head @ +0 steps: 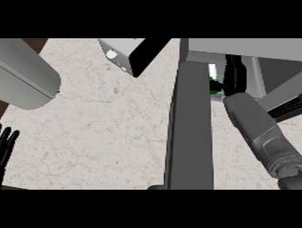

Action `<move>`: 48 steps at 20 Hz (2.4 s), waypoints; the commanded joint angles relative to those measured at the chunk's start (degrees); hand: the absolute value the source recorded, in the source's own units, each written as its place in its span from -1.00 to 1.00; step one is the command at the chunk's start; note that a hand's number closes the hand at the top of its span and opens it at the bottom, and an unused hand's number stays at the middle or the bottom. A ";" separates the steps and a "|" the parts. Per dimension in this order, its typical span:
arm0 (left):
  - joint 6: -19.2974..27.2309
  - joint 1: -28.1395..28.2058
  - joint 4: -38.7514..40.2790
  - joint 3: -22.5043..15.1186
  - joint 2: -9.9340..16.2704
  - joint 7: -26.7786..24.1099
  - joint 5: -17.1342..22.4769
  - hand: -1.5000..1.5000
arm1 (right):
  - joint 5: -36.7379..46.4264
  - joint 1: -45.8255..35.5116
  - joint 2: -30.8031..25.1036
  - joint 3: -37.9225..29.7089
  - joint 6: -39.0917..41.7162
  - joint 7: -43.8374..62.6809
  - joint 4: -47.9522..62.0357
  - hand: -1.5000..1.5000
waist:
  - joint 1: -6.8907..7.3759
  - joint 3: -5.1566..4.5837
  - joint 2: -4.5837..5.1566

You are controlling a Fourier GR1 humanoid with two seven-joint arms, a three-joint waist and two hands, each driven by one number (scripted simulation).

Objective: Pick up the milk, place it into the microwave and close the microwave

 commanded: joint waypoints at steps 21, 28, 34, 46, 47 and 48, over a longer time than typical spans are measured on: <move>-0.01 8.23 -7.57 -3.58 -4.54 -1.14 -4.44 -1.00 | -7.79 12.94 2.32 -7.58 22.76 -16.34 -5.72 -1.00 | -5.24 -0.13 -2.33; -4.38 9.00 -8.40 -9.09 -5.15 0.91 -4.39 -1.00 | -8.69 17.24 7.72 -6.87 32.15 -19.44 -7.68 -1.00 | -6.52 -0.20 -2.83; -9.38 13.05 -7.40 -11.19 -4.87 -3.24 -4.96 -1.00 | -10.05 23.78 7.18 -5.75 43.58 -21.03 -12.85 -1.00 | -7.24 -0.29 -3.24; -5.41 3.10 -6.04 -20.85 -6.92 2.79 -15.57 1.00 | -13.13 46.46 7.86 -0.23 49.77 -15.91 -38.95 -1.00 | -8.90 -0.39 -3.52; -4.61 2.25 -6.86 -21.40 -6.96 3.90 -14.44 1.00 | -13.61 48.89 8.24 0.61 50.15 -14.86 -43.35 -1.00 | -9.01 -0.40 -3.57; -5.13 3.18 -7.03 -21.31 -6.88 3.16 -15.56 1.00 | -14.42 51.48 5.02 0.31 52.51 -13.97 -46.57 -1.00 | -8.49 -0.37 -3.45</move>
